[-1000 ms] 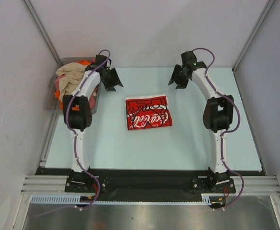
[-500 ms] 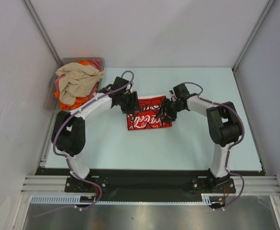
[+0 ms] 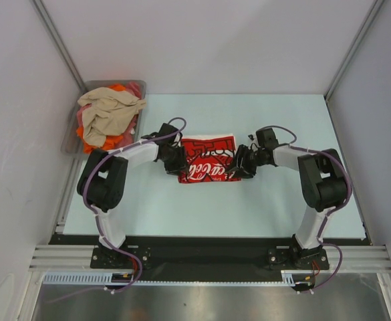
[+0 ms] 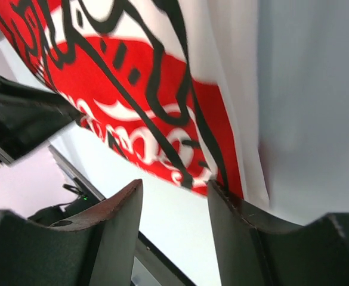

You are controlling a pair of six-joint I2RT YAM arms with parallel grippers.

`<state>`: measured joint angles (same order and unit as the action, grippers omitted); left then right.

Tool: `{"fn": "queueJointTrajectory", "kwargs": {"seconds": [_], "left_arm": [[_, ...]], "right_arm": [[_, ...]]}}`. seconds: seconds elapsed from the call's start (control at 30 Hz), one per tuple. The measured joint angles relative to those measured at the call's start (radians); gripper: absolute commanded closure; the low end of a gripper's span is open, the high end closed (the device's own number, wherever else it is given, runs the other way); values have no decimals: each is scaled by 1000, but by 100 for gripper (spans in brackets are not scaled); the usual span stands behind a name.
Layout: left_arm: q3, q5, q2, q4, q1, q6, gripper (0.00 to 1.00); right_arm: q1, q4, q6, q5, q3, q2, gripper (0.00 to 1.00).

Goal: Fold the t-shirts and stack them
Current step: Fold the tshirt, then neatly place the folded tshirt to the corner

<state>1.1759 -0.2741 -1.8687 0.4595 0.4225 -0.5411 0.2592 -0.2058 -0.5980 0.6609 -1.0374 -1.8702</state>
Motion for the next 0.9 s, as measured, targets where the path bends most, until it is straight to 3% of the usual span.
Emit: {"fn": "queueJointTrajectory", "kwargs": {"seconds": [0.23, 0.3, 0.47, 0.7, 0.9], "left_arm": [[104, 217, 72, 164, -12, 74, 51], [159, 269, 125, 230, -15, 101, 47], [252, 338, 370, 317, -17, 163, 40], [75, 347, 792, 353, -17, 219, 34], [-108, 319, 904, 375, -17, 248, 29]], "right_arm": [[-5, -193, 42, -162, 53, 201, 38], [-6, -249, 58, -199, 47, 266, 29], [-8, -341, 105, -247, -44, 330, 22], [-16, -414, 168, -259, -279, 186, 22], [-22, -428, 216, -278, -484, 5, 28]]}}
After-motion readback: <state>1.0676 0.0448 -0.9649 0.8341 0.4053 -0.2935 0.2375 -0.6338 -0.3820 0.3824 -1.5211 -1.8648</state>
